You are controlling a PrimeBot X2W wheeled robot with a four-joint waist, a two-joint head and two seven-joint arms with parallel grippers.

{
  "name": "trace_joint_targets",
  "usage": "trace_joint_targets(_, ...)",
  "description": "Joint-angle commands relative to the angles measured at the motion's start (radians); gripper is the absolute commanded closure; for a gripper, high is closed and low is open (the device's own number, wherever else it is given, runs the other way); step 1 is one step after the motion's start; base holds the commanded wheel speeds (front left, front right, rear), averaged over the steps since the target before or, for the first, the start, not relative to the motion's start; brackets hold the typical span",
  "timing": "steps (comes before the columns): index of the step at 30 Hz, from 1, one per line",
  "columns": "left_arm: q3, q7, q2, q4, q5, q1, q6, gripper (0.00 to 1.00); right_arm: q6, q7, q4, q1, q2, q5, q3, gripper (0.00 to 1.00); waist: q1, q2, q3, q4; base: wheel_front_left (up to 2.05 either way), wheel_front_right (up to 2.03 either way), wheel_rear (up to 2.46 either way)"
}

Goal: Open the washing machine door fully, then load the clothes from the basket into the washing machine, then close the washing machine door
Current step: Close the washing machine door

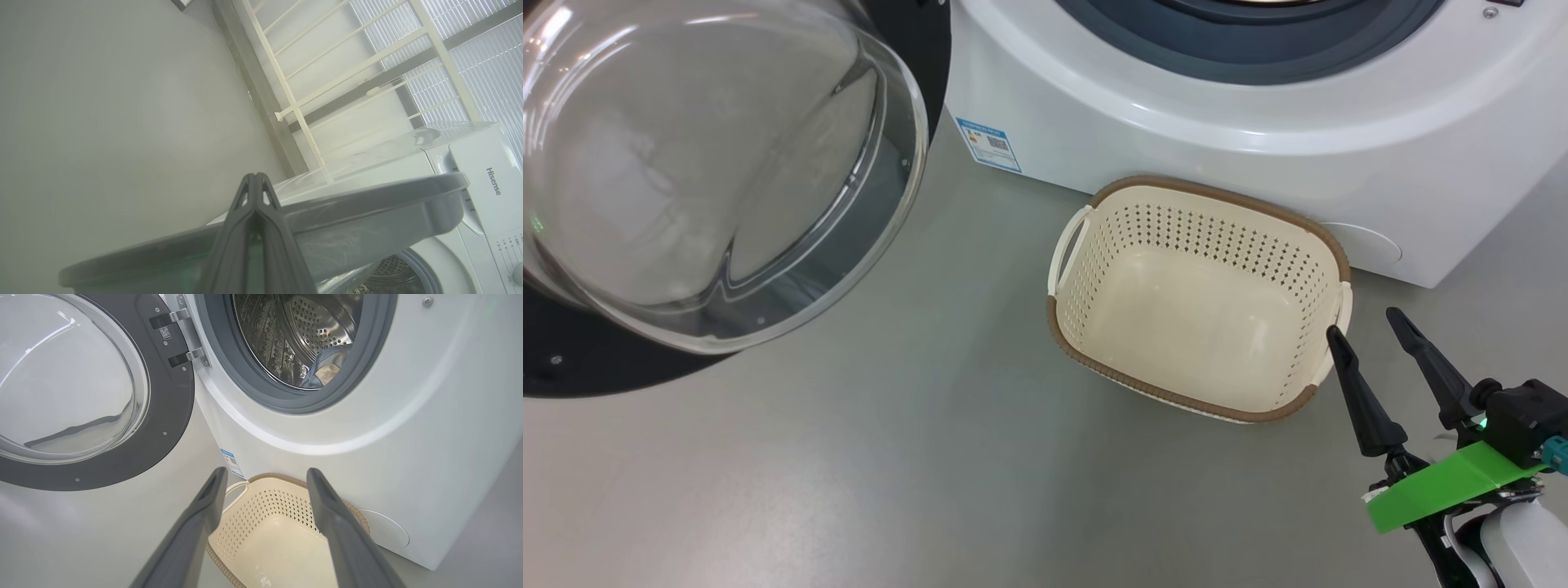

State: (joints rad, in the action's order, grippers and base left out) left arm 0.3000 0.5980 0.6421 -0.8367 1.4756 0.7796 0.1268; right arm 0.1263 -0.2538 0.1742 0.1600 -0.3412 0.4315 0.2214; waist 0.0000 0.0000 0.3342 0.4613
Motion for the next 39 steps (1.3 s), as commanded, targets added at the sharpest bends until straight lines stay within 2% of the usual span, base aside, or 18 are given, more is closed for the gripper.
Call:
trace_joint_targets(1, 0.010, 0.028, 0.069, 0.035, 0.010, -0.005, 0.004, 1.00, 0.004, -0.008, -0.023, 0.015, -0.008, -0.003, 0.018, 0.00, 0.0000, 0.0000, -0.002, 0.001, 0.00, 0.00, 0.00)
trace_joint_targets(21, -0.094, 0.273, 0.073, 0.230, 0.042, -0.111, 0.004, 1.00, 0.004, -0.008, -0.007, 0.001, 0.024, 0.001, 0.011, 0.00, 0.0000, 0.0000, -0.072, 0.000, 0.00, 0.00, 0.00)
trace_joint_targets(29, -0.129, 0.373, 0.087, 0.386, 0.061, -0.183, 0.004, 1.00, 0.004, -0.008, -0.006, -0.023, 0.043, 0.002, -0.005, 0.00, 0.0000, 0.0000, -0.113, -0.004, 0.00, 0.00, 0.00)
trace_joint_targets(39, -0.155, 0.469, 0.078, 0.572, 0.107, -0.258, 0.004, 1.00, 0.004, -0.008, -0.004, -0.050, 0.050, 0.001, -0.018, 0.00, 0.0000, 0.0000, -0.143, -0.011, 0.00, 0.00, 0.00)
